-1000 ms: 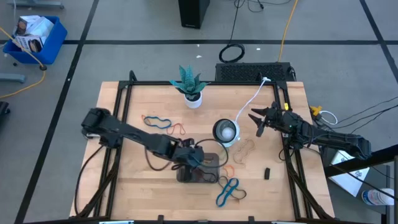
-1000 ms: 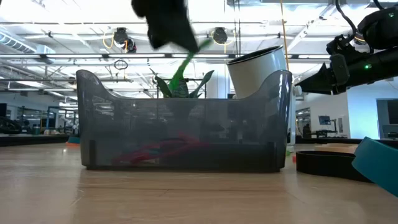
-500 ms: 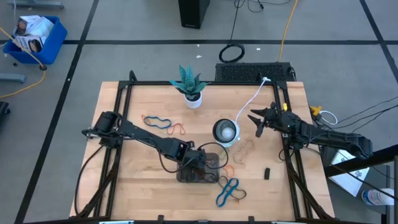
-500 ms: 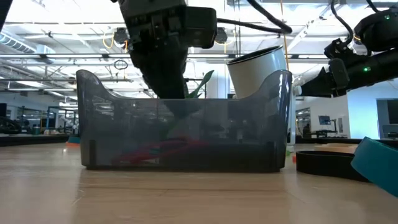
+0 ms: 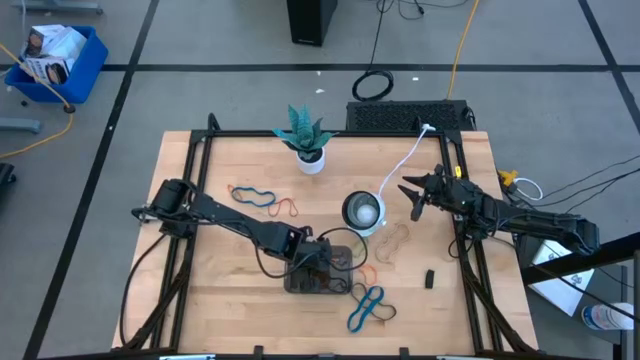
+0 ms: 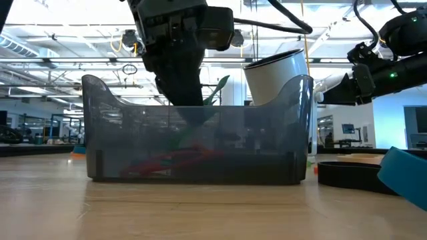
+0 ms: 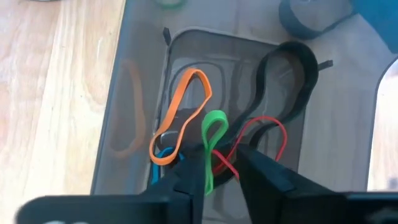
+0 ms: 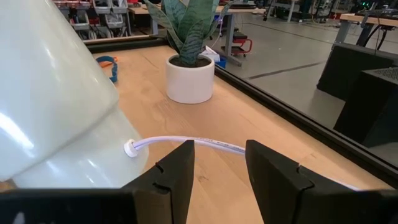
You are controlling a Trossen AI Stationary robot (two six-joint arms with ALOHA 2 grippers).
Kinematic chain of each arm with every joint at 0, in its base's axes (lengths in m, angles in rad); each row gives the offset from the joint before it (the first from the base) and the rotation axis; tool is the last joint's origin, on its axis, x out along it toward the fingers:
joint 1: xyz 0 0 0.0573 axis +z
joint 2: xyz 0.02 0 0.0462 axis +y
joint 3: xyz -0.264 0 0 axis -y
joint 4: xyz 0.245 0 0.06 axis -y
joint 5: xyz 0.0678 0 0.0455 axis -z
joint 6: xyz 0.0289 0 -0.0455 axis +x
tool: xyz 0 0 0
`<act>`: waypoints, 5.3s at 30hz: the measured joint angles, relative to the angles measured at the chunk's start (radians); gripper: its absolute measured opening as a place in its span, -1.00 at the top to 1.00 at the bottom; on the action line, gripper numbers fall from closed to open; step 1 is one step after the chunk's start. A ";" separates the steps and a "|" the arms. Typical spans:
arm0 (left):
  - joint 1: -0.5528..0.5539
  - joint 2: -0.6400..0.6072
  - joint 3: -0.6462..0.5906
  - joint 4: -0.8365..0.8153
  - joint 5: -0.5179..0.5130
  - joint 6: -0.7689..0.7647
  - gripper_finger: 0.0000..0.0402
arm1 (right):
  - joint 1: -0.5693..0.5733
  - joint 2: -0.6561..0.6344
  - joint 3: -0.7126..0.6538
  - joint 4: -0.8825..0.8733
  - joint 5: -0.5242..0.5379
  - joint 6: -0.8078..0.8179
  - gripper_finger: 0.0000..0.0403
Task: Pick and place rubber bands into bin
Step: Put the bottom green rubber band into the gray bin, then put the bottom blue rubber band into the gray bin
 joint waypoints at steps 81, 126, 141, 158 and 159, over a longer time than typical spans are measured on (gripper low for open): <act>-0.101 -1.443 -0.859 0.320 -0.117 0.268 -0.28 | 0.002 -0.004 0.000 0.030 -0.315 0.001 0.30; -0.100 -1.773 -1.162 0.496 -0.069 0.249 -0.28 | 0.806 0.881 1.062 -0.589 0.132 -0.431 0.30; -0.100 -1.773 -1.162 0.495 -0.096 0.303 -0.28 | 0.973 1.154 1.064 -0.627 0.125 -0.115 0.30; -0.100 -1.773 -1.162 0.413 -0.097 0.240 -0.28 | 0.962 1.418 1.063 -0.620 0.024 -0.058 0.30; -0.100 -1.772 -1.162 0.413 -0.097 0.239 -0.28 | 0.962 1.425 1.063 -0.615 0.024 -0.060 0.30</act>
